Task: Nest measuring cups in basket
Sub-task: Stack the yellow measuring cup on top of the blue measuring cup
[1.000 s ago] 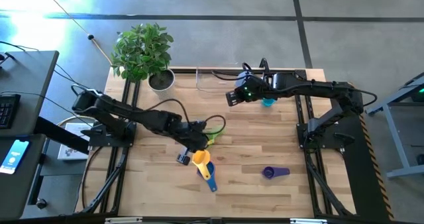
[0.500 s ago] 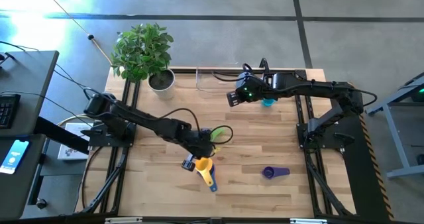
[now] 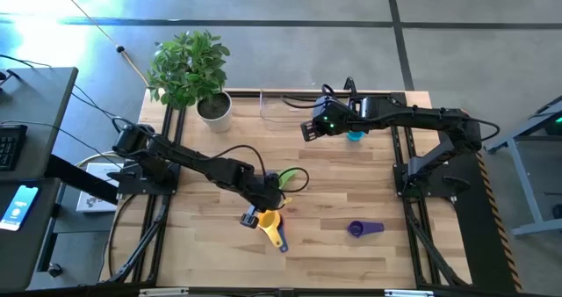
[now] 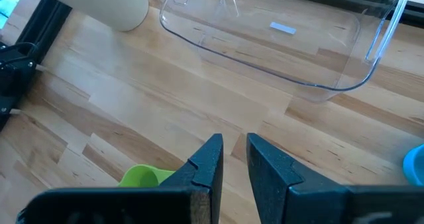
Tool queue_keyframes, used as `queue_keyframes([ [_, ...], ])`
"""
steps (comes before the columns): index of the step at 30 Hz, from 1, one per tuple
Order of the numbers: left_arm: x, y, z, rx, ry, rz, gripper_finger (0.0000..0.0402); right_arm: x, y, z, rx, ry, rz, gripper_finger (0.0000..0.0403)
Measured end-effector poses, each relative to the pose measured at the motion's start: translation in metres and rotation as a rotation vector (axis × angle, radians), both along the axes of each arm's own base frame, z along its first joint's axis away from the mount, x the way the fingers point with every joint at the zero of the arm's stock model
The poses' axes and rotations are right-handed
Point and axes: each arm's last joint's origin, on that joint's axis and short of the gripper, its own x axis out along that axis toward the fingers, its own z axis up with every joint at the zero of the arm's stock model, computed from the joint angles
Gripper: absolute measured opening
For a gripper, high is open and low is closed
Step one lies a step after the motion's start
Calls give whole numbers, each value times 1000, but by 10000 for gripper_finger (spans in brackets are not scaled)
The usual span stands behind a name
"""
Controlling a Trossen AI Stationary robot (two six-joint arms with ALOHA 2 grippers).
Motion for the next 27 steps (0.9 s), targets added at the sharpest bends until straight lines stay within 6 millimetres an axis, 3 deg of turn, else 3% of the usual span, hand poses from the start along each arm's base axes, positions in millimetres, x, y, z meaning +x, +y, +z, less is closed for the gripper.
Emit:
queue_keyframes([
  [27, 2, -2, -4, -53, 18, 6, 33, 0, 0, 0, 1, -1, 2, 60],
])
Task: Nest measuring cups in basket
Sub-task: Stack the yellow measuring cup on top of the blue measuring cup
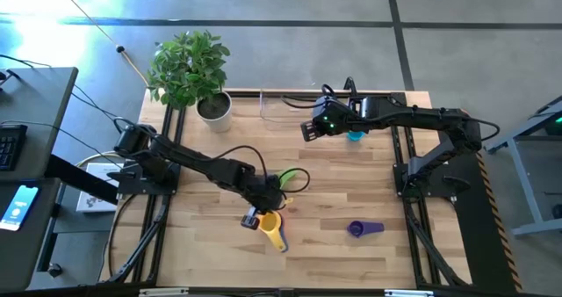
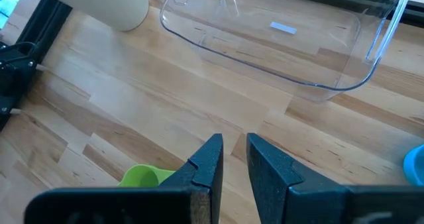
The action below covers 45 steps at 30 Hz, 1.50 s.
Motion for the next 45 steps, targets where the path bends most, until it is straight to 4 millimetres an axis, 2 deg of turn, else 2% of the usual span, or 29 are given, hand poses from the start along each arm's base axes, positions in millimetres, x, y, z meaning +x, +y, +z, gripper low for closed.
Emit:
queue_keyframes([
  [5, 3, -1, -12, 5, 39, -3, 33, 0, 0, 0, 6, 4, 3, 60],
  [20, 3, 5, -14, -20, 75, 26, 33, 0, 2, 0, 35, -1, 19, 60],
  [30, 9, 15, 29, 11, 106, 98, 31, 1, 9, -1, 47, -3, 46, 60],
  [34, 1, 4, 37, 12, 184, 80, 31, 1, 10, -1, 60, -4, 57, 60],
  [41, -14, -30, 36, -7, 258, 66, 30, 0, 5, -1, 63, 14, 112, 60],
  [45, -15, -45, 37, -68, 250, 155, 31, -1, -1, -1, 56, 25, 151, 60],
])
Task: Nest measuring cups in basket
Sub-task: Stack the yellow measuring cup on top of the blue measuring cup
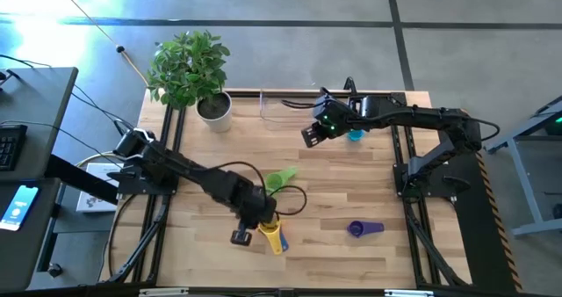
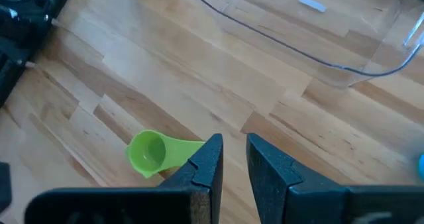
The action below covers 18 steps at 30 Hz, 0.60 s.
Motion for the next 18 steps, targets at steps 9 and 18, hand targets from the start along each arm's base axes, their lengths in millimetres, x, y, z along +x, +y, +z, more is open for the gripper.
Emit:
queue_keyframes([
  [9, -1, -30, 4, -164, -3, 267, 22, -1, -5, 0, 11, 8, 134, 60],
  [18, 5, -59, -26, -178, 34, 370, 15, -1, -5, 0, 4, 11, 168, 60],
])
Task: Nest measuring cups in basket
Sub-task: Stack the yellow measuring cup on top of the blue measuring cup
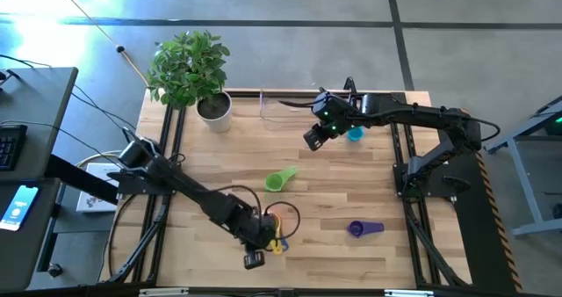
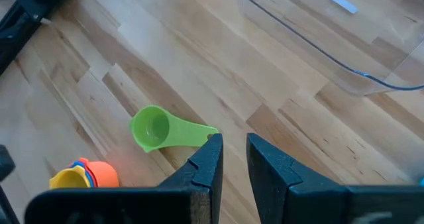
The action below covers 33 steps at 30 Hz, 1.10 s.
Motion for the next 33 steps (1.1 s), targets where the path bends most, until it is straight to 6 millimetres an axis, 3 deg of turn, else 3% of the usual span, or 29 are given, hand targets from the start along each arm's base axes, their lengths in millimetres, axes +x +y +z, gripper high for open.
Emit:
queue_keyframes([
  [7, 12, -4, -25, 6, 21, 42, 15, 0, 0, 0, 1, 5, 0, 60],
  [18, 26, 1, -45, 4, 15, 71, 10, -1, 0, -1, 4, 10, -2, 60],
  [29, 31, 7, -41, 2, -17, 58, 9, -1, 1, -1, 13, 10, -12, 60],
  [33, 31, 7, -41, 3, -18, 58, 9, -3, 12, -4, 69, 58, -23, 60],
])
